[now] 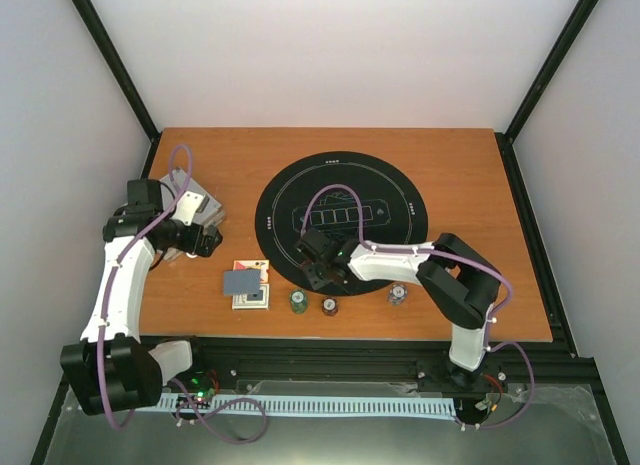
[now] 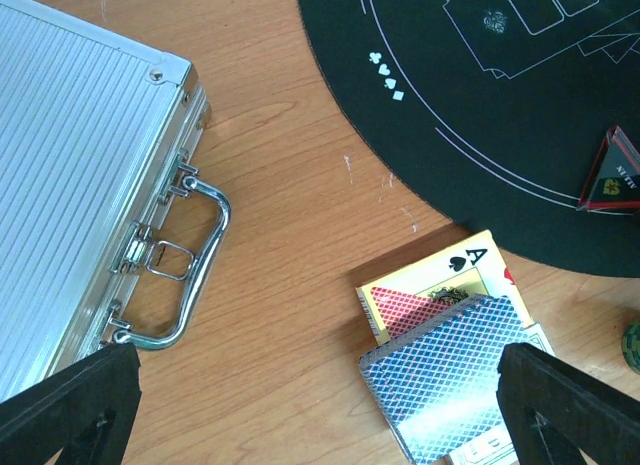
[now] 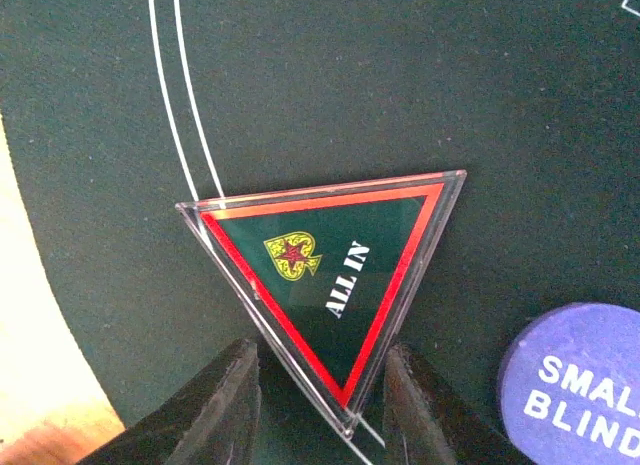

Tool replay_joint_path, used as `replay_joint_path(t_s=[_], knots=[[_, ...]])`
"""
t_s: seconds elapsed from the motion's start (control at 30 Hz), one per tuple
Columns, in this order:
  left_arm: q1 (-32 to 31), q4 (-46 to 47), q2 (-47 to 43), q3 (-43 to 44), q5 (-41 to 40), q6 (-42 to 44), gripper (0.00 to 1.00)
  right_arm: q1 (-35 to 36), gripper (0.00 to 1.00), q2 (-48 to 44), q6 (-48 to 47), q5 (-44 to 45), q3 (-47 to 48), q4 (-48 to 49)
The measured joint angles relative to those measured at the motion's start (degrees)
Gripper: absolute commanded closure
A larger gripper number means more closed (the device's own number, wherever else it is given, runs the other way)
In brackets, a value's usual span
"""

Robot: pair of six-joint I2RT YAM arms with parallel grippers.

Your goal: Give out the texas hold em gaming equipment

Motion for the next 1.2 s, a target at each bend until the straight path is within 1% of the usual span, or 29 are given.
replay_joint_path(t_s=[0.07,0.2,0.37,0.53,0.83,0.9,1.03,1.13,1.17,1.2], knots=[[0.0,0.0,-0.3,-0.3,0.0,0.0,0.0,-0.5,0.66,0.6,-0.2,-0.6,0.5,0.3],[0.0,0.0,-1.5,-0.6,0.7,0.0,0.0,-1.6,0.66,2.0,-1.0,-1.9,1.9,0.5],[0.0,0.0,-2.1,-0.6,1.7,0.0,0.0,-3.1,0.67,5.6,-2.6,-2.8,6.4,0.4],[0.0,0.0,-2.1,-0.6,2.1,0.0,0.0,-5.1,0.67,11.2,-4.4,-4.1,14.2,-0.2],[0.1,0.0,-2.0,-0.6,3.0,-0.3,0.0,-8.1,0.66,24.7,-7.3,-5.5,34.8,-3.2],[0.1,0.0,-2.0,-0.6,3.2,-0.5,0.0,-8.5,0.63,26.9,-7.5,-5.8,38.4,-4.1],[0.1,0.0,-2.0,-0.6,3.3,-0.7,0.0,-9.0,0.47,28.9,-8.0,-6.3,42.5,-5.9],[0.1,0.0,-2.0,-0.6,3.5,-0.8,0.0,-9.1,0.35,27.4,-8.7,-6.1,40.7,-6.6],[0.1,0.0,-2.0,-0.6,3.6,-0.9,0.0,-9.1,0.33,26.7,-8.4,-5.8,39.9,-6.9],[0.1,0.0,-2.0,-0.6,3.7,-0.9,0.0,-9.1,0.31,24.5,-8.7,-5.4,37.0,-6.9]])
